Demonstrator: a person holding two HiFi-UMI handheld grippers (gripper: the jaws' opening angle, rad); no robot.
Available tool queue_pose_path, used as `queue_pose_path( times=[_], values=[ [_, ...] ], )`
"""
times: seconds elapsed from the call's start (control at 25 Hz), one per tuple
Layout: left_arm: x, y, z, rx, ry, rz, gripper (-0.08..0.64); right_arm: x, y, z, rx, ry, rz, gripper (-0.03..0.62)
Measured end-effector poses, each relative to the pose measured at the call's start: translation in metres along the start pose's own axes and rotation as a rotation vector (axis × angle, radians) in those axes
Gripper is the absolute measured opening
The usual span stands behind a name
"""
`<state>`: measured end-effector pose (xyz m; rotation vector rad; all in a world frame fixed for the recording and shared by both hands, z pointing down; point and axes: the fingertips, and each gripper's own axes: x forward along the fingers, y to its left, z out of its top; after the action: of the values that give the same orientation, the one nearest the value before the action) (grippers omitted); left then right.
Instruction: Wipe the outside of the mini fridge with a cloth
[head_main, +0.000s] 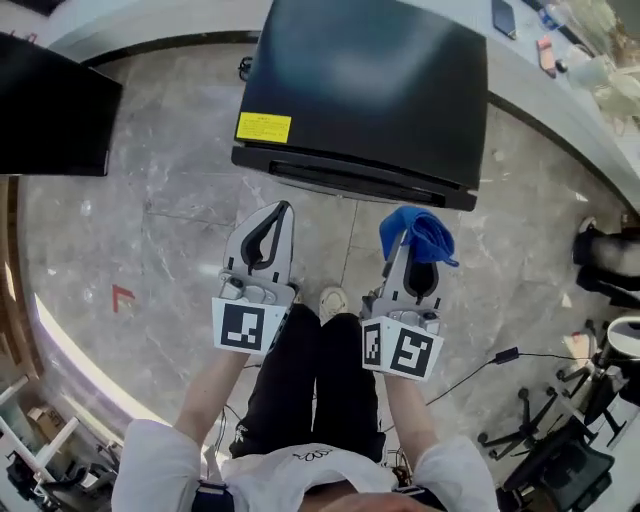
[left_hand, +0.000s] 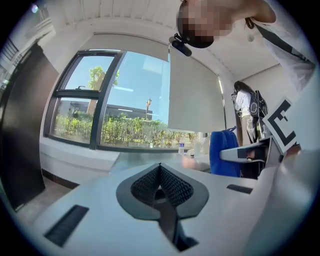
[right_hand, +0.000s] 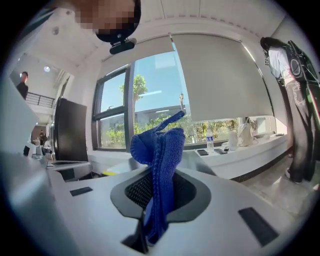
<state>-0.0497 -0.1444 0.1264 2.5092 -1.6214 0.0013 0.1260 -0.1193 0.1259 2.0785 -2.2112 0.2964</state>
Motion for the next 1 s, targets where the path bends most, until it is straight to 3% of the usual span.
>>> queue_pose_path(
  times=[0.2, 0.32, 0.44, 0.52, 0.6, 0.84, 1.0],
  values=[
    [-0.022, -0.04, 0.244, 0.007, -0.049, -0.037, 0.005, -0.055, 0.033, 0.222, 0.059, 0.028, 0.038, 0.075],
    [-0.033, -0.062, 0.388, 0.08, -0.109, -0.074, 0.005, -0.079, 0.05, 0.365, 0.045, -0.027, 0.087, 0.075],
    [-0.034, -0.071, 0.485, 0.123, -0.141, -0.081, 0.005, -0.091, 0.056, 0.469, 0.011, -0.086, 0.117, 0.075],
    [-0.033, -0.065, 0.51, 0.081, -0.133, -0.062, 0.005, -0.091, 0.057, 0.494, 0.022, -0.086, 0.109, 0.075],
    [-0.039, -0.058, 0.51, 0.052, -0.115, -0.04, 0.005, -0.093, 0.06, 0.493, 0.036, -0.075, 0.101, 0.075],
    [-0.062, -0.076, 0.498, 0.067, -0.103, -0.042, 0.005, -0.117, 0.059, 0.483, -0.02, -0.079, 0.111, 0.075],
    [-0.063, -0.091, 0.495, 0.084, -0.102, -0.064, 0.005, -0.126, 0.044, 0.471, 0.0, -0.065, 0.104, 0.075]
  ],
)
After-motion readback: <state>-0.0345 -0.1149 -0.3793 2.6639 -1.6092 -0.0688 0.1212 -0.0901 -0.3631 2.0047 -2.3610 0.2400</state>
